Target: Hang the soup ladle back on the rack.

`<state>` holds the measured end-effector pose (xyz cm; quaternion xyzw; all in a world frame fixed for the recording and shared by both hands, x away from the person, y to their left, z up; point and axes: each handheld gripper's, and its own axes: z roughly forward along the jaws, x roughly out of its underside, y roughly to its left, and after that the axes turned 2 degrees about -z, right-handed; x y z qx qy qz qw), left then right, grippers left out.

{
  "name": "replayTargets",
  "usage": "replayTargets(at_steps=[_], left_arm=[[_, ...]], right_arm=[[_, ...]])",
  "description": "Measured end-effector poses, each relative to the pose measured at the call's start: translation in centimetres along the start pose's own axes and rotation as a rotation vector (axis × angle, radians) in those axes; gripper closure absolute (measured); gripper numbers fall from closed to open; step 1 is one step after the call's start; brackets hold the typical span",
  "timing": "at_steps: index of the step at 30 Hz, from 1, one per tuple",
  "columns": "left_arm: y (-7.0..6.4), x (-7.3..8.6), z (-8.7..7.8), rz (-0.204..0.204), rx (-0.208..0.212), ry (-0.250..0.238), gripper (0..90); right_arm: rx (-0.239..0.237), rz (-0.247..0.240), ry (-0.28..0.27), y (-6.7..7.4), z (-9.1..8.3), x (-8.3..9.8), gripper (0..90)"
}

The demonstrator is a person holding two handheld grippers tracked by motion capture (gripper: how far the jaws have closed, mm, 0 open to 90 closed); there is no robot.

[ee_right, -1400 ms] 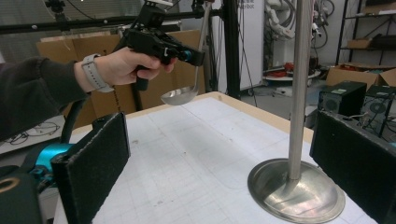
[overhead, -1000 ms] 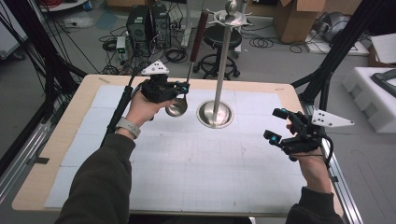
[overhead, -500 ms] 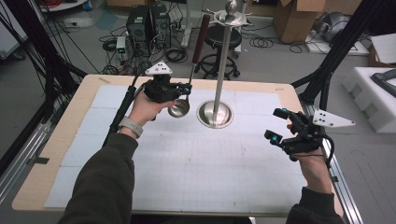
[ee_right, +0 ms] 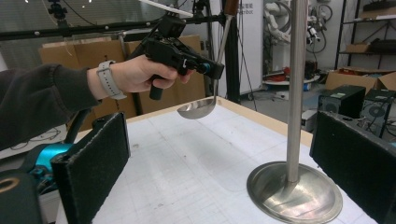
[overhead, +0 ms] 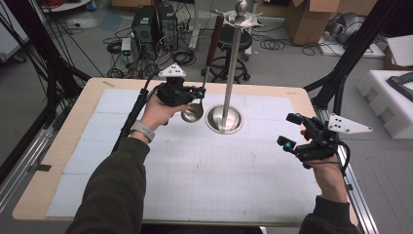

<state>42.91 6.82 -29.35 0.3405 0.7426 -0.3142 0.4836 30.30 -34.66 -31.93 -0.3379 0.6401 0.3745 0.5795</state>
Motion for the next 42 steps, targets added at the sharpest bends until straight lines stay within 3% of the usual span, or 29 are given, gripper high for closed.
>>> replayTargets(at_steps=[24, 32, 35, 37, 38, 39, 40, 42], left_arm=[[-0.4, -0.6, 2.7, -0.001, -0.014, 0.056, 84.2], [-0.4, -0.7, 2.9, 0.015, -0.014, 0.043, 82.4], [-0.6, -0.8, 2.7, 0.015, 0.005, 0.003, 62.1], [-1.0, -0.7, 2.1, 0.016, 0.069, -0.048, 59.4], [-1.3, -0.6, 1.6, 0.045, 0.081, -0.056, 48.5], [-1.3, -0.6, 1.6, 0.045, 0.081, -0.056, 48.0], [-1.6, -0.3, 1.2, 0.077, 0.099, -0.064, 45.4], [-1.7, 0.0, 0.7, 0.092, 0.112, -0.073, 33.5]], right_arm=[[0.004, 0.002, 0.002, 0.0, -0.2, 0.2, 3.3], [0.007, 0.005, 0.0, -0.1, -0.4, 0.2, 3.3], [0.004, 0.007, -0.002, -0.1, -0.5, 0.2, 3.3], [0.005, 0.006, 0.0, -0.1, -0.5, 0.2, 3.3], [0.003, 0.006, -0.001, -0.1, -0.5, 0.3, 3.3], [0.003, 0.006, -0.001, -0.1, -0.5, 0.3, 3.3], [0.006, 0.01, 0.003, -0.2, -0.4, 0.4, 3.3], [0.006, 0.007, 0.004, -0.2, -0.4, 0.4, 3.2]])
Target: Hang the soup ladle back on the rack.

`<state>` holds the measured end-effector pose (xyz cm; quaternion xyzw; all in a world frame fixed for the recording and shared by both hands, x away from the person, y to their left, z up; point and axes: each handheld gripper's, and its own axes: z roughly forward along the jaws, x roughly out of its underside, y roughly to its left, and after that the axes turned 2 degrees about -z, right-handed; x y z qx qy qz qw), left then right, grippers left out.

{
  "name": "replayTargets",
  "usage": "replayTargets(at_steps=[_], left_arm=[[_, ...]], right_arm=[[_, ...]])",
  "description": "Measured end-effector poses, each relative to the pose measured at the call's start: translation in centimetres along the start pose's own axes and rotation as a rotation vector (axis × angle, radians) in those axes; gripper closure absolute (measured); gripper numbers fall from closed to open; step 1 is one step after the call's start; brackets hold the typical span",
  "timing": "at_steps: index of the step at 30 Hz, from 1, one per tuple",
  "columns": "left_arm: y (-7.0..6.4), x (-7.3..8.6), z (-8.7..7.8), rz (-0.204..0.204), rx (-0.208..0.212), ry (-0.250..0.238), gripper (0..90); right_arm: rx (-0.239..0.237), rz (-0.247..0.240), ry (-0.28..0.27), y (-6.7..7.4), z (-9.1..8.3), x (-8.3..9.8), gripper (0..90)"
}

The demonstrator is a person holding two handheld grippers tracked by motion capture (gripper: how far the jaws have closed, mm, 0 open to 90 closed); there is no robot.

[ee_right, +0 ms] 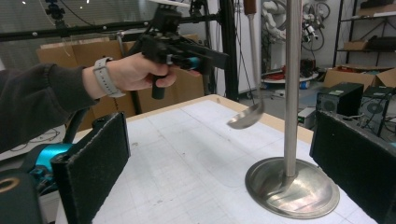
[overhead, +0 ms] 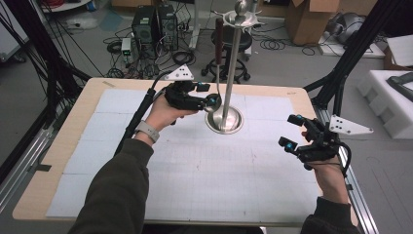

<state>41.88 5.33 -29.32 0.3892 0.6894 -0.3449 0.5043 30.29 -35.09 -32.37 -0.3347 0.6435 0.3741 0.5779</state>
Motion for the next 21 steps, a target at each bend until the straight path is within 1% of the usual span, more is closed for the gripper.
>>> replayTargets(at_steps=[1, 2, 3, 4, 5, 6, 7, 8, 9, 10, 11, 12, 13, 14, 15, 16, 17, 18, 19, 20, 21], left_arm=[[0.0, 0.0, 0.0, 0.0, 0.0, 0.0, 29.1], [-0.1, 0.2, -0.4, -0.007, 0.025, -0.002, 23.9], [-0.1, 0.2, -0.4, -0.007, 0.025, -0.002, 19.7], [-0.3, 0.7, -0.8, 0.005, 0.067, 0.009, 14.0], [-0.4, 0.9, -0.9, 0.016, 0.069, 0.011, 7.2], [-0.5, 1.2, -1.2, 0.026, 0.069, 0.009, 4.7], [-0.6, 1.4, -1.4, 0.03, 0.074, 0.0, 4.4], [-0.6, 1.4, -1.4, 0.03, 0.074, 0.0, 1.6], [-0.7, 1.5, -1.7, 0.034, 0.073, -0.008, 1.6], [-0.8, 1.8, -2.2, 0.039, 0.057, -0.009, 1.7], [-0.8, 1.8, -2.2, 0.039, 0.057, -0.009, 1.7], [-0.8, 2.0, -2.7, 0.035, 0.055, 0.004, 1.7], [-0.9, 2.2, -2.9, 0.034, 0.049, 0.006, 1.7], [-0.9, 2.3, -3.1, 0.048, 0.04, 0.008, 1.7], [-0.9, 2.3, -3.1, 0.048, 0.04, 0.008, 1.7], [-1.0, 2.6, -3.8, 0.057, 0.036, 0.005, 1.7], [-1.0, 2.6, -3.8, 0.057, 0.036, 0.005, 1.7], [-0.9, 2.8, -4.5, 0.044, 0.036, -0.006, 1.7], [-0.9, 2.8, -4.5, 0.044, 0.036, -0.006, 1.7], [-0.8, 3.1, -5.3, 0.038, 0.03, -0.007, 1.7], [-0.7, 3.3, -5.7, 0.038, 0.035, -0.017, 1.7]], right_arm=[[0.0, 0.0, 0.0, 0.0, 0.0, 0.0, 3.2], [0.0, -0.001, 0.001, 0.0, 0.0, 0.0, 3.3], [0.0, -0.001, 0.001, 0.0, 0.0, 0.0, 3.3], [0.002, 0.006, 0.0, 0.1, -0.1, 0.0, 3.2], [0.005, 0.001, -0.003, 0.0, -0.1, 0.0, 3.2], [0.007, 0.001, -0.003, 0.0, -0.1, 0.0, 3.3], [0.008, 0.003, -0.003, 0.0, -0.1, 0.0, 3.3], [0.008, 0.003, -0.003, 0.0, -0.1, 0.0, 3.3], [0.006, 0.006, 0.001, 0.1, -0.1, 0.0, 3.3], [0.007, 0.005, 0.008, 0.1, 0.0, 0.0, 3.2], [0.007, 0.005, 0.008, 0.1, 0.0, 0.0, 3.2], [0.007, 0.002, 0.012, 0.1, 0.1, 0.1, 3.3], [0.007, 0.004, 0.014, 0.1, 0.1, 0.1, 3.2], [0.009, 0.003, 0.008, 0.0, 0.1, 0.1, 3.3], [0.008, 0.005, 0.004, 0.0, 0.1, 0.0, 3.3], [0.007, 0.009, 0.003, 0.0, 0.2, 0.0, 3.2], [0.007, 0.009, 0.003, 0.0, 0.2, 0.0, 3.2], [0.007, 0.01, -0.001, -0.2, 0.2, 0.1, 3.3], [0.008, 0.012, 0.001, -0.2, 0.3, 0.1, 3.3], [0.006, 0.012, 0.004, -0.3, 0.4, 0.1, 3.3], [0.005, 0.01, 0.009, -0.3, 0.4, 0.1, 3.3]])
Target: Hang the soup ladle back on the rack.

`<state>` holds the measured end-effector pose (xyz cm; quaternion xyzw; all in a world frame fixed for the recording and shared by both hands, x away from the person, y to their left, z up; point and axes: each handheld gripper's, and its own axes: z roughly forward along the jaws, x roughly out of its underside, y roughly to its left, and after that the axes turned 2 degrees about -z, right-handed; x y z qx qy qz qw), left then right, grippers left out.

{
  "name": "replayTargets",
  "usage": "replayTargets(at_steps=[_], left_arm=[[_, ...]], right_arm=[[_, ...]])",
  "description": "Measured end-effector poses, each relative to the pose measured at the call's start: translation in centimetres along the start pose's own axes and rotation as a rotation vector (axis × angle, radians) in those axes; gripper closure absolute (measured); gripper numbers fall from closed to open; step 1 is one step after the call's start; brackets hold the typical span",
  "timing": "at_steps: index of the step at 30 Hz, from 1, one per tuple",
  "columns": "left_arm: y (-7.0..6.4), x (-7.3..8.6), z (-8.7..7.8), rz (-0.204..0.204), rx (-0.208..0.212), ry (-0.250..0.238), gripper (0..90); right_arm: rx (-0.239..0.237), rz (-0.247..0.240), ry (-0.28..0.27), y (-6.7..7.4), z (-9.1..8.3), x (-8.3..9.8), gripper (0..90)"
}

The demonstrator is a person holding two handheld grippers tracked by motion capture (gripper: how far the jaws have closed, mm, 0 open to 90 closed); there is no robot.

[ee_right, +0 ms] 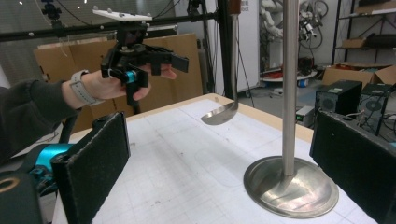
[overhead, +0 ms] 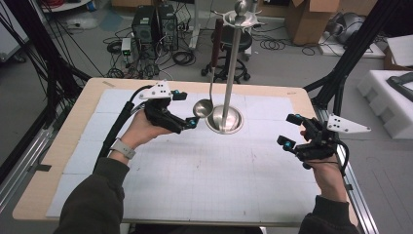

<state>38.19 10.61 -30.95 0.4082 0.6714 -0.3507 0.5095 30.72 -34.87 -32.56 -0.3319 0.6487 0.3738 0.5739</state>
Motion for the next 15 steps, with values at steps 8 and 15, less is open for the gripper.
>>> replayTargets(at_steps=[8, 15], left_arm=[[0.8, 3.0, -3.1, -0.048, -0.022, -0.031, 1.7], [1.4, 5.0, -6.8, -0.028, -0.117, -0.004, 1.7]], right_arm=[[0.007, 0.006, -0.005, -0.2, 0.0, 0.0, 3.3], [0.018, 0.006, 0.007, -0.1, 0.2, 0.1, 3.2]])
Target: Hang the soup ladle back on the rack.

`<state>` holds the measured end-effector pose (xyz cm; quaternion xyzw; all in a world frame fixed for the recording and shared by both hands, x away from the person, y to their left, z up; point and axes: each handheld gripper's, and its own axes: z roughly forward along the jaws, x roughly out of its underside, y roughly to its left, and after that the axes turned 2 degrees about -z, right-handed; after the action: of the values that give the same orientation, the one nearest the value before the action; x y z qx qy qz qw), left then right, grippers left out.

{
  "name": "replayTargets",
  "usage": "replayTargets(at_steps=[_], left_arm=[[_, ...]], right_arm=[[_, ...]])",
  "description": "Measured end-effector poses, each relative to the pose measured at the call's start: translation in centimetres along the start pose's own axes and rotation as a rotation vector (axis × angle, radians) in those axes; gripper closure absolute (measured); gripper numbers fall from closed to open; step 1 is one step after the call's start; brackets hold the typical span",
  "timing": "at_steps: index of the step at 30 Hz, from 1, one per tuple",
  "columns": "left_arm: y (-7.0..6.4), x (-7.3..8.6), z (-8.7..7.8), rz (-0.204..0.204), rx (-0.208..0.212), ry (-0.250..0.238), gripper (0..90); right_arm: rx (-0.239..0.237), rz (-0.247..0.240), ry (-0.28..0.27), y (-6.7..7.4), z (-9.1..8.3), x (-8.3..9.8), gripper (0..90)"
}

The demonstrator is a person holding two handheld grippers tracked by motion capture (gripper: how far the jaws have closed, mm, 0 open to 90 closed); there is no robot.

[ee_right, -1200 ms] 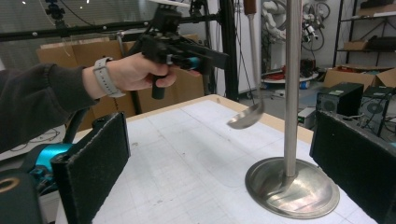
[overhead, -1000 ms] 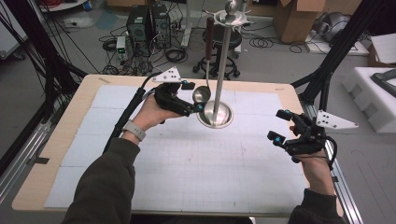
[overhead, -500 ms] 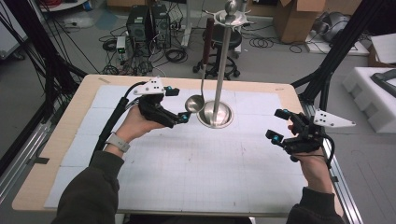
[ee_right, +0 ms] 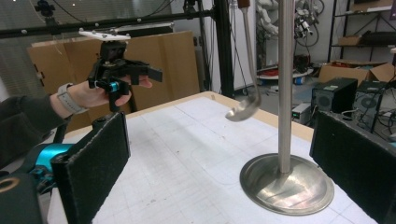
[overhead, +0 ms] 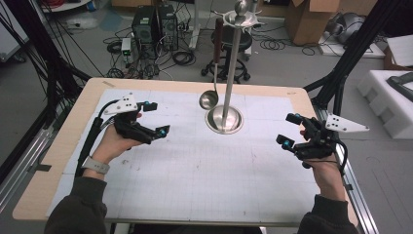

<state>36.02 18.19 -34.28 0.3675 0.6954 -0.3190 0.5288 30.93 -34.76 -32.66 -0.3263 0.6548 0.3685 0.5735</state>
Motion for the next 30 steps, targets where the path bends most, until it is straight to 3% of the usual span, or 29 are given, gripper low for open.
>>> replayTargets(at_steps=[3, 8, 11, 14, 19, 21, 24, 29, 30], left_arm=[[0.0, 0.2, -0.8, 0.006, -0.017, 0.006, 1.7], [-0.2, 0.8, -3.1, 0.012, -0.079, -0.025, 1.7], [-0.1, 1.2, -3.8, 0.001, -0.096, -0.044, 1.7], [-0.2, 1.9, -5.2, -0.021, -0.144, -0.068, 1.7], [-0.8, 2.7, -6.7, -0.015, -0.157, -0.123, 1.7], [-0.9, 2.8, -6.9, -0.017, -0.156, -0.118, 1.7], [-1.2, 2.7, -7.2, -0.002, -0.203, -0.075, 1.7], [-1.6, 3.1, -7.6, -0.002, -0.22, -0.07, 1.7], [-1.6, 3.5, -8.1, -0.01, -0.243, -0.068, 1.7]], right_arm=[[0.003, -0.004, 0.005, 0.0, 0.1, 0.1, 3.3], [0.006, -0.005, 0.017, 0.1, 0.2, 0.1, 3.2], [0.007, -0.005, 0.019, 0.1, 0.2, 0.1, 3.2], [0.018, -0.001, 0.02, 0.0, 0.2, 0.2, 3.3], [0.043, -0.003, 0.03, -0.1, 0.2, 0.3, 3.2], [0.059, -0.004, 0.034, -0.2, 0.2, 0.3, 3.2], [0.076, -0.005, 0.036, -0.3, 0.1, 0.4, 3.2], [0.097, -0.011, 0.04, -0.3, -0.1, 0.7, 3.3], [0.107, -0.005, 0.037, -0.4, -0.4, 0.8, 3.3]])
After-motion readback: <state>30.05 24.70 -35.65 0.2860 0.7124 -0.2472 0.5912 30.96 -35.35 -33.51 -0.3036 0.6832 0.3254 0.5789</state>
